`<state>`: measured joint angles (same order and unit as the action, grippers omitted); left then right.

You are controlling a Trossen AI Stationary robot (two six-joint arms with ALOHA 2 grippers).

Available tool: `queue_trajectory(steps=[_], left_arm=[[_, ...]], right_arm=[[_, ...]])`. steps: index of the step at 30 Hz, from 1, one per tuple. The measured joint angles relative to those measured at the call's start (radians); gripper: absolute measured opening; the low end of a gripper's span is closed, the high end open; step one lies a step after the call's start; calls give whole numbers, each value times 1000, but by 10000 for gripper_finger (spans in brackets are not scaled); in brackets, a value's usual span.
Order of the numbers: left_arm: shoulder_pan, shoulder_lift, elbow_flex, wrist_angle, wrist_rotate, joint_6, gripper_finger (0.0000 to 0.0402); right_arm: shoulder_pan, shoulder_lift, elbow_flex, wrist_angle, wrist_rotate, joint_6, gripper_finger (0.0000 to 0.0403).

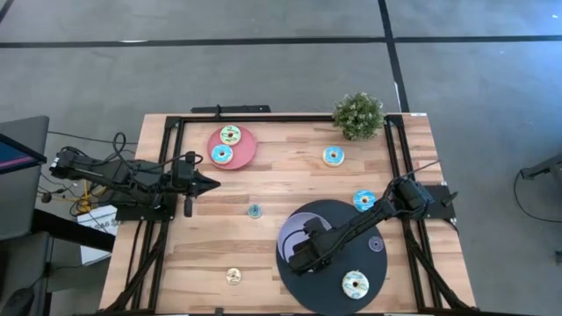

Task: Pick & Place donuts
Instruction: Put the small green donut on the purple plate

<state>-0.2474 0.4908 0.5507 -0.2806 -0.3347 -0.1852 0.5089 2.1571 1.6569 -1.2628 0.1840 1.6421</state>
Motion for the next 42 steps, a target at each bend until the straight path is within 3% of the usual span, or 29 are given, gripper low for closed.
queue_trajectory(steps=[42], left_arm=[[0,0,0,0,-1,-22,0]], right_arm=[[0,4,0,21,1,-53,245]])
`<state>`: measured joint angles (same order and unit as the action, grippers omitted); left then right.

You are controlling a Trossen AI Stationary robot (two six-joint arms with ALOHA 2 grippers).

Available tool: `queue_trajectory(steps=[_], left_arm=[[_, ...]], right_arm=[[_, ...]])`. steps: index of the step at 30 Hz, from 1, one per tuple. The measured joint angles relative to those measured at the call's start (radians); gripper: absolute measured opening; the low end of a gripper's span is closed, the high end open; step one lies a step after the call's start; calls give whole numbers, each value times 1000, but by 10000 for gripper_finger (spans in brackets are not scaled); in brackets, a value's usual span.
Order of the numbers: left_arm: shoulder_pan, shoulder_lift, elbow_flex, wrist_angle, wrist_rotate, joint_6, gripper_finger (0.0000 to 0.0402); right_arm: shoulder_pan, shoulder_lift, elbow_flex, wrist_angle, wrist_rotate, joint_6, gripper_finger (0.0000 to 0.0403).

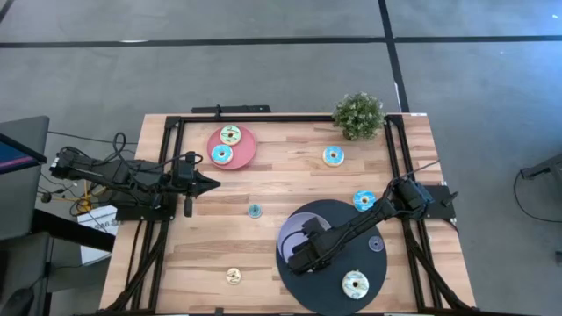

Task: Pick & Place donuts
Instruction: Put the small green donut on the purple plate, then put the top large blue donut on the pink plate

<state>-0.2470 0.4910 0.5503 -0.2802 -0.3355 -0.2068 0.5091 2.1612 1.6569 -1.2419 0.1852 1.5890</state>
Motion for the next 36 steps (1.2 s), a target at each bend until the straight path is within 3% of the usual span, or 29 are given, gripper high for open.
queue_trajectory(steps=[24,36], left_arm=[[0,0,0,0,0,-1,0],[0,0,0,0,0,-17,0]], right_arm=[[-2,0,0,12,-5,-36,247],[-1,0,0,-10,-5,-20,322]])
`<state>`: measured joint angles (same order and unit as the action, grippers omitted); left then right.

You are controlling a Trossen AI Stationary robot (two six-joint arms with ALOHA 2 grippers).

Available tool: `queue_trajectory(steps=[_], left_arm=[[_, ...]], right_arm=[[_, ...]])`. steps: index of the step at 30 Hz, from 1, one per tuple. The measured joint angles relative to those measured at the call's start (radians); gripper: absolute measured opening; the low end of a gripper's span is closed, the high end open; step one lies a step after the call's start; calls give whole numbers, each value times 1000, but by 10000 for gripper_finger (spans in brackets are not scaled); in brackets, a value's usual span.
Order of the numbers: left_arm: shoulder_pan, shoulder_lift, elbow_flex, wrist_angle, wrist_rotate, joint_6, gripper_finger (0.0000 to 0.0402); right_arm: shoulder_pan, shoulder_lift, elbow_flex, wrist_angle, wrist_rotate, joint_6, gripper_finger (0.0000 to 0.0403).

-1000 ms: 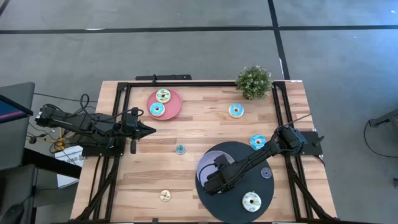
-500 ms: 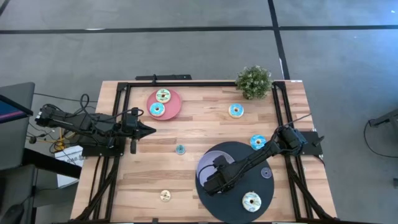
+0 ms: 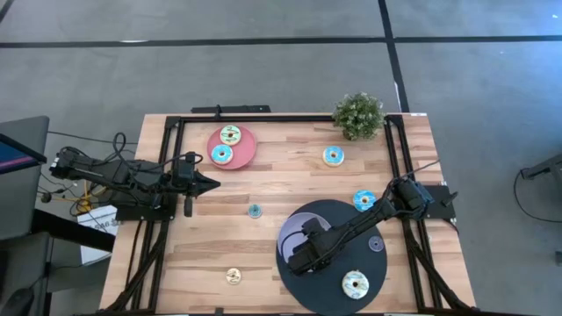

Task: Pick & Place donuts
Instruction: Put the top large blue donut on the pink plate

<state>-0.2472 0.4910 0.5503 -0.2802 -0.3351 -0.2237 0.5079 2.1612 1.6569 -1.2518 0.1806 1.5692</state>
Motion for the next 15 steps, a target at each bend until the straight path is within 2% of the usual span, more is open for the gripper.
queue_trajectory(steps=[6,15], left_arm=[[0,0,0,0,0,-5,0],[1,0,0,0,25,-27,0]], right_arm=[[11,-32,0,-20,9,48,337],[99,-155,1,31,29,99,334]])
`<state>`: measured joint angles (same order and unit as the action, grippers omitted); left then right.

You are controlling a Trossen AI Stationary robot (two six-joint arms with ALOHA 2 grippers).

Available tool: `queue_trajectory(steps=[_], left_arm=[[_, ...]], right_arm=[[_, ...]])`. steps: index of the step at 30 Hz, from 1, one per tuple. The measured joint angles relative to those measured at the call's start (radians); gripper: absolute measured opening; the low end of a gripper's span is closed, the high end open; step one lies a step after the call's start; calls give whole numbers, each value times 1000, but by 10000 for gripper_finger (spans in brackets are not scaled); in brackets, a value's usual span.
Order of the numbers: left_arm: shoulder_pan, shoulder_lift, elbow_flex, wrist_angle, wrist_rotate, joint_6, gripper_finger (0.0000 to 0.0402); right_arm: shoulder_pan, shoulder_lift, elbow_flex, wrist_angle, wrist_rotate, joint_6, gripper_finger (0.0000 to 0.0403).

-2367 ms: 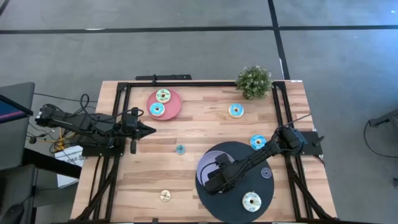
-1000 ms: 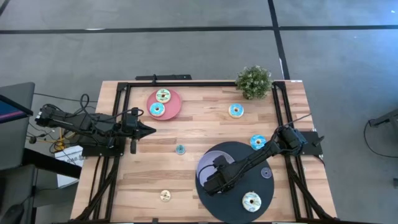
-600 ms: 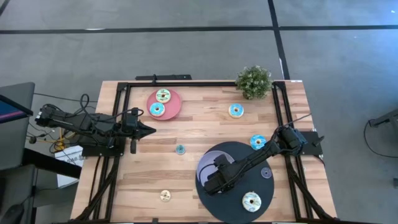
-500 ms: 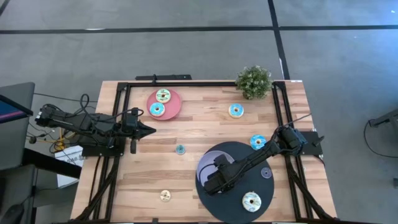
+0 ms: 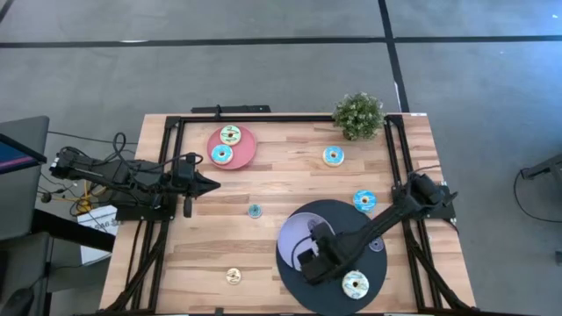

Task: Pick & Place donuts
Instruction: Put the top large blue donut on the pink plate

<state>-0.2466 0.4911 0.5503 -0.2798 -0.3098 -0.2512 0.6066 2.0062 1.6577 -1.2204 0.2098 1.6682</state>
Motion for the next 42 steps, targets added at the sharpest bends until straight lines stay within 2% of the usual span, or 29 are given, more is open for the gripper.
queue_trajectory(steps=[10,17,24,32,36,42], left_arm=[[0,0,0,-1,11,-1,0],[0,3,0,-2,18,-1,0],[0,49,0,-1,19,-1,0],[-1,163,0,37,43,-23,0],[-1,243,0,120,75,-23,0],[-1,358,7,209,97,-39,0]], right_arm=[[153,-87,0,47,2,193,330],[267,-89,0,36,-6,361,327],[364,-89,0,-101,-46,579,327],[408,-88,-3,-121,-54,609,327],[408,-100,-93,-63,-53,610,327],[393,-211,-343,218,0,607,326]])
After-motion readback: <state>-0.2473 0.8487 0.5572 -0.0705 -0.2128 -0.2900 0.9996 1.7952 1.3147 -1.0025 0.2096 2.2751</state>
